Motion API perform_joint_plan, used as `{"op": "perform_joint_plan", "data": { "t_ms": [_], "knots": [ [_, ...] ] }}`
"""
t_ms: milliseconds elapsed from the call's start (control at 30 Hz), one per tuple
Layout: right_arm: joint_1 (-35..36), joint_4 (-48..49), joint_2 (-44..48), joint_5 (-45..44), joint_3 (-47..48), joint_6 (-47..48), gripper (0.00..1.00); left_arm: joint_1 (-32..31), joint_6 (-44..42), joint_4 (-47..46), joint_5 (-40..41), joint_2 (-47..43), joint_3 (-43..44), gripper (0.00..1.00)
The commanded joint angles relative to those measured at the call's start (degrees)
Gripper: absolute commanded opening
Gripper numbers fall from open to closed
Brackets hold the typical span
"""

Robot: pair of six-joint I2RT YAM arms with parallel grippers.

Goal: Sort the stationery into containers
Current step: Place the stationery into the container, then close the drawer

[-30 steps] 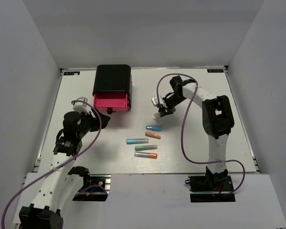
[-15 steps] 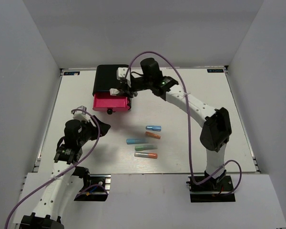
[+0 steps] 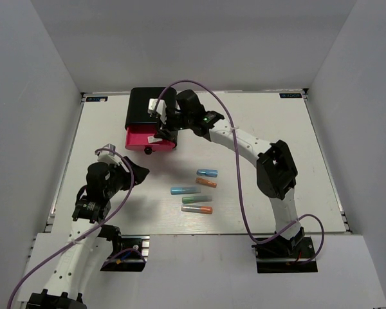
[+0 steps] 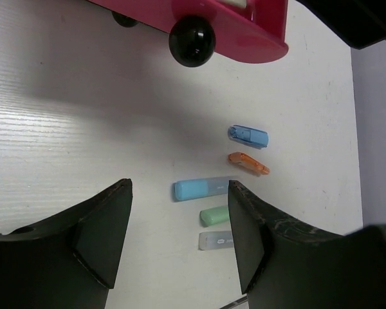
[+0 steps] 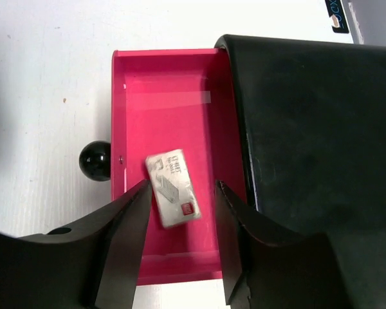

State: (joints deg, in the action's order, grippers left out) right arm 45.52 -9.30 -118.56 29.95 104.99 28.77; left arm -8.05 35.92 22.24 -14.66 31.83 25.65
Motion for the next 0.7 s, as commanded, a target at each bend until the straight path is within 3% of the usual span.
{"op": "perform_joint_plan", "data": {
  "t_ms": [0, 200, 267, 300, 333, 367, 400, 433, 533, 667],
  "knots": [
    [0.45, 1.83, 4.04, -1.13, 1.62, -1.44, 0.50, -0.03, 0.29, -0.71, -1.43, 0.33, 0.81, 0.71],
    [0.10, 1.83, 8.52, -0.51, 0.13, -3.46, 0.50, -0.03, 0.29, -2.38, -2.57, 1.48, 0.81, 0.69],
    [-0.25, 2.18, 12.29, -1.04, -3.89, -3.55, 0.46, -0.03, 0.29, -2.90, -3.19, 3.31, 0.81, 0.64],
    [-1.04, 3.23, 14.91, -1.13, -5.39, -3.64, 0.37, -0.03, -0.23, -2.90, -3.80, 4.10, 1.42, 0.61],
    [-1.48, 4.98, 19.81, -1.21, -11.85, -3.64, 0.20, -0.03, -1.37, -2.12, -4.50, 5.77, 1.94, 0.59],
    [-2.35, 6.82, 19.86, -1.21, -14.18, -3.55, 0.20, -0.03, -1.38, -2.11, -4.51, 5.78, 2.64, 0.55],
    [-2.71, 7.27, 23.17, -0.78, -16.72, -3.55, 0.08, -0.03, -1.99, -2.11, -5.72, 6.39, 2.65, 0.52],
    [-4.28, 7.45, 24.68, -0.51, -23.01, -3.46, 0.05, -0.03, -2.78, -2.11, -6.43, 7.09, 2.65, 0.47],
    [-6.13, 4.91, 31.10, 0.63, -32.60, -2.15, 0.04, -0.65, -4.89, -3.52, -8.37, 7.72, 3.79, 0.42],
    [-7.90, 0.87, 37.43, 0.81, -45.03, 3.73, 0.12, -1.97, -6.57, -3.52, -9.51, 9.64, 4.32, 0.42]
  ]
}}
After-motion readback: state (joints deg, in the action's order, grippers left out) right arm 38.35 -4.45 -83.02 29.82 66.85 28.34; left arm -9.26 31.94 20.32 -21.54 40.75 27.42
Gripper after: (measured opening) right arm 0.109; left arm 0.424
